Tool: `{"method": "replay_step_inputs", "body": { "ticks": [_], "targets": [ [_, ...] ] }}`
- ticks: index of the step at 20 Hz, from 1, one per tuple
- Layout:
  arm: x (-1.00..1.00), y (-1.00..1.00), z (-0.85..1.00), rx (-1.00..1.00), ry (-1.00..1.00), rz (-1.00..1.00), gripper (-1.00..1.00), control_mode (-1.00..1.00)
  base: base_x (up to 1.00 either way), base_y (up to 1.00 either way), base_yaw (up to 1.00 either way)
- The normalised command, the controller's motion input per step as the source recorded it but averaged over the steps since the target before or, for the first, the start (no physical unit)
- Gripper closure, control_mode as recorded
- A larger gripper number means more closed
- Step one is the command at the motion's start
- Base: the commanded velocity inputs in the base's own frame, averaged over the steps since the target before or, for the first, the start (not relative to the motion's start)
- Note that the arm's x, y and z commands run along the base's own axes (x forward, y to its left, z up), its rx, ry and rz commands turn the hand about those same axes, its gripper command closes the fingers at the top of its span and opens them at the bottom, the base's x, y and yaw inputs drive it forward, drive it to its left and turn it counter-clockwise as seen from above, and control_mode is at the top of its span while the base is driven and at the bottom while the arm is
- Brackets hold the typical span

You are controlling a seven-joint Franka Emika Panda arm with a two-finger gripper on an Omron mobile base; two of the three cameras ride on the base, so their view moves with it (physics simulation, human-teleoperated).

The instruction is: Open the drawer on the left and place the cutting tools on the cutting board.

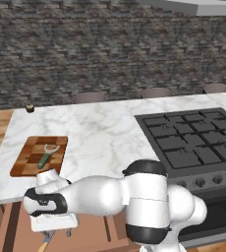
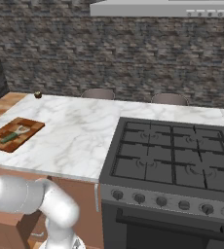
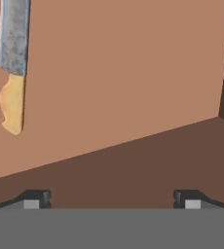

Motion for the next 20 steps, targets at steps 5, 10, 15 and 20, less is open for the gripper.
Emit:
{"method": "replay_step_inputs", "body": {
  "ticks": [5,10,15,20],
  "targets": [
    [0.0,0.0,-0.06,-0.03,0.0,0.02,-1.0,-1.0,0.0,0.0,0.0],
    [0.0,0.0,-0.13,-0.01,0.0,0.01,-1.0,-1.0,0.0,0.0,0.0],
    [0.0,0.0,-0.34,0.0,-0.01,0.02,-1.0,-1.0,0.0,0.0,0.0],
    [0.0,0.0,-0.32,0.0,-0.02,0.02,-1.0,-1.0,0.0,0.0,0.0]
  ]
}}
